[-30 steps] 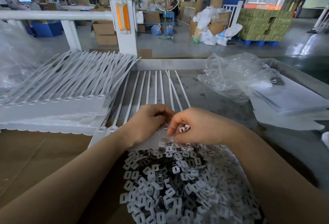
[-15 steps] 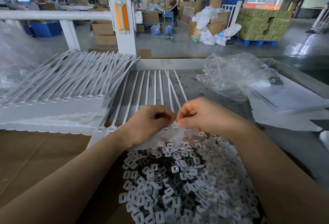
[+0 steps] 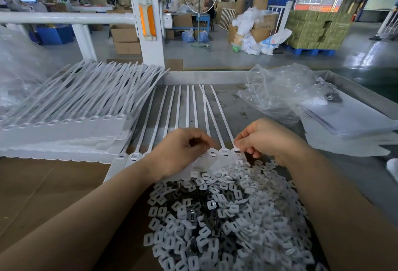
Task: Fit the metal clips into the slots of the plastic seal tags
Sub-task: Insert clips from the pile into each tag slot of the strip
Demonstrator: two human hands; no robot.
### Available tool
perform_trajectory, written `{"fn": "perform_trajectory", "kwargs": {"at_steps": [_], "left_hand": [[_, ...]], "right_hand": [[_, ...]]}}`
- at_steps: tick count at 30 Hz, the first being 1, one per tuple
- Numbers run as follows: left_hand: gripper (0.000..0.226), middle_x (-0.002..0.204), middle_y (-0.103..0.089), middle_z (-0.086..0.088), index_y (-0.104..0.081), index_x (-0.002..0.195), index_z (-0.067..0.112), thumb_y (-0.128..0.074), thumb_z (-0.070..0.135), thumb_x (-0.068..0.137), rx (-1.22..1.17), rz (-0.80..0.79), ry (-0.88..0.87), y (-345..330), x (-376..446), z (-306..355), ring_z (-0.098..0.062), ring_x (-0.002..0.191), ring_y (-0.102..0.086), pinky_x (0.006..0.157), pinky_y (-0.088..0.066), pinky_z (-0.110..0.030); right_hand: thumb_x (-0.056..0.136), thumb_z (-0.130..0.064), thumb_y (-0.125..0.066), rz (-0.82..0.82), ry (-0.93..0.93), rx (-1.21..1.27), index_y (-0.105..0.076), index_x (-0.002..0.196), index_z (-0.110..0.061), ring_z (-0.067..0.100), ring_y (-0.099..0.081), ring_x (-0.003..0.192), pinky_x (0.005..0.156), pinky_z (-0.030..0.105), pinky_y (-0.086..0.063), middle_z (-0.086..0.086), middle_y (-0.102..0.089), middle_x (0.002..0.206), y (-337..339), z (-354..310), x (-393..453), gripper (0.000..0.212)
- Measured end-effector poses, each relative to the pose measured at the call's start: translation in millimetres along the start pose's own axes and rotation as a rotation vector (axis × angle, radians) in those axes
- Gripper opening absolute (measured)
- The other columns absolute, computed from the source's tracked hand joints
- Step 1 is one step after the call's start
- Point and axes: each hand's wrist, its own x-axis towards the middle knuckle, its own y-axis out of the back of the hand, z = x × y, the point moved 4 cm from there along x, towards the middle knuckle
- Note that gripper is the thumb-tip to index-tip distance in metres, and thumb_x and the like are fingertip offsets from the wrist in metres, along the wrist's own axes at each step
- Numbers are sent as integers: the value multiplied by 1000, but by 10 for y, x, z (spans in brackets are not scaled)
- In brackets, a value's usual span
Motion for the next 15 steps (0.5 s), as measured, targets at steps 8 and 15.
{"fn": "perform_trajectory", "kwargs": {"at_steps": [8, 15], "left_hand": [[21, 83, -68, 17, -75, 98, 22, -59, 9, 97, 54, 11, 10, -8, 18, -25, 10, 68, -58, 63, -41, -5], [24, 99, -66, 13, -74, 100, 28, -58, 10, 96, 140, -26, -43, -17, 20, 19, 0, 84, -61, 74, -47, -14]], "right_hand": [[86, -3, -72, -6, -13, 33, -72, 78, -7, 8, -45, 43, 40, 16, -40, 4, -59, 58, 11, 83, 72, 9], [83, -6, -76, 3, -11, 33, -73, 74, -9, 8, -49, 46, 44, 18, -46, -3, -59, 52, 18, 130, 104, 9]]}}
